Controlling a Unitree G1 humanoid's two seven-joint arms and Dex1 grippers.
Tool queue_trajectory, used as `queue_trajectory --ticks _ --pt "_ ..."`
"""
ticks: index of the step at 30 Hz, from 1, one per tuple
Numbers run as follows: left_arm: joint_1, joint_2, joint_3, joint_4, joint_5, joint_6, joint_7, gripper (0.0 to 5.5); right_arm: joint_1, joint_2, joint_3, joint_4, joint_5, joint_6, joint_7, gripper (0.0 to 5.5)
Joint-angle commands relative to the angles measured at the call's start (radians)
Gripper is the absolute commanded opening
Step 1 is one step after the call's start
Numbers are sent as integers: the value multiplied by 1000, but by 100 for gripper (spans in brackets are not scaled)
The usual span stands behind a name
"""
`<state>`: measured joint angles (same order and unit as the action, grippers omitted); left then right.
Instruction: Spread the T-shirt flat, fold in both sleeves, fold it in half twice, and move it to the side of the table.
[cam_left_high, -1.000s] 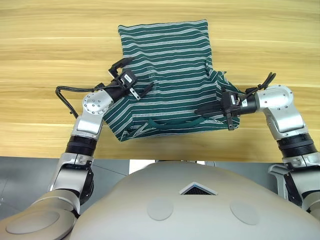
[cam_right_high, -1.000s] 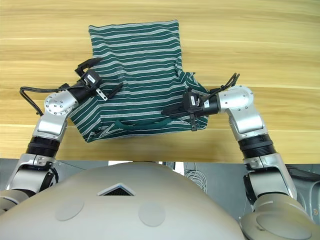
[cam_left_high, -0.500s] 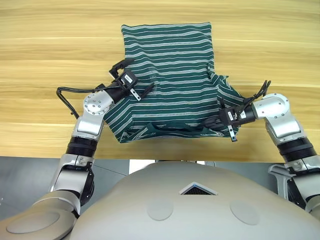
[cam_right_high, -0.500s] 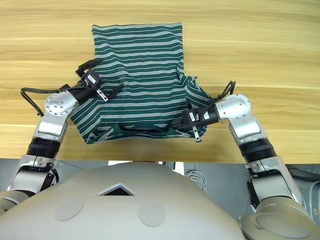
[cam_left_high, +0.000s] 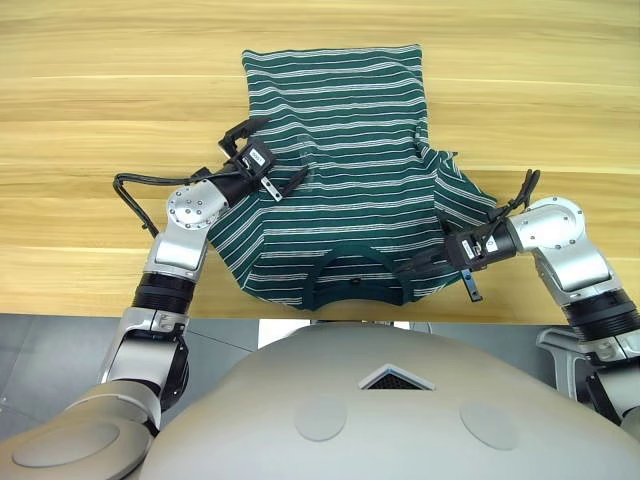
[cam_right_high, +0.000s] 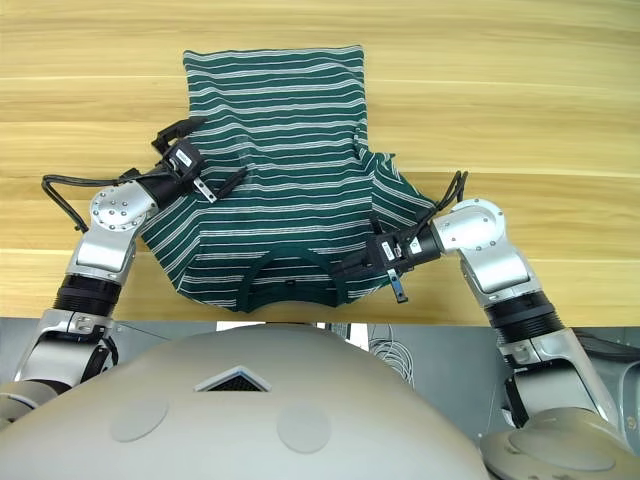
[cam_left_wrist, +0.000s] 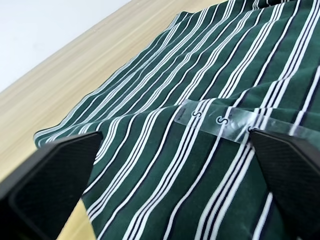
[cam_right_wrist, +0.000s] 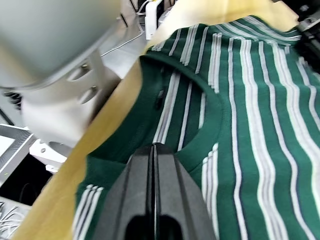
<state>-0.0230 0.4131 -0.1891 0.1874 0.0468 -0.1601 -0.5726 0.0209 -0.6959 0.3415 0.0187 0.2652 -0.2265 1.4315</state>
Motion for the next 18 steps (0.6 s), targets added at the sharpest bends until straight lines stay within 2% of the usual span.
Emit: queue_trajectory --ticks 1,4,7,10,13,18 --pt "6 -35 62 -84 -139 26 -35 540 -109 105 -43 58 -33 34 -158 3" --pt "8 -41 147 -196 -301 61 -69 540 -196 200 -59 104 -57 123 -300 3" --pt "33 -28 174 -254 -369 96 -99 540 -274 276 -50 150 -105 231 -428 3" --pt "68 -15 185 -306 -403 101 -131 540 -301 316 -17 174 -162 296 -491 3" --pt "121 -12 276 -385 -453 118 -85 540 -296 345 16 167 -197 342 -528 3" --pt "416 -80 426 -622 -559 192 60 540 -266 343 70 164 -256 399 -548 3"
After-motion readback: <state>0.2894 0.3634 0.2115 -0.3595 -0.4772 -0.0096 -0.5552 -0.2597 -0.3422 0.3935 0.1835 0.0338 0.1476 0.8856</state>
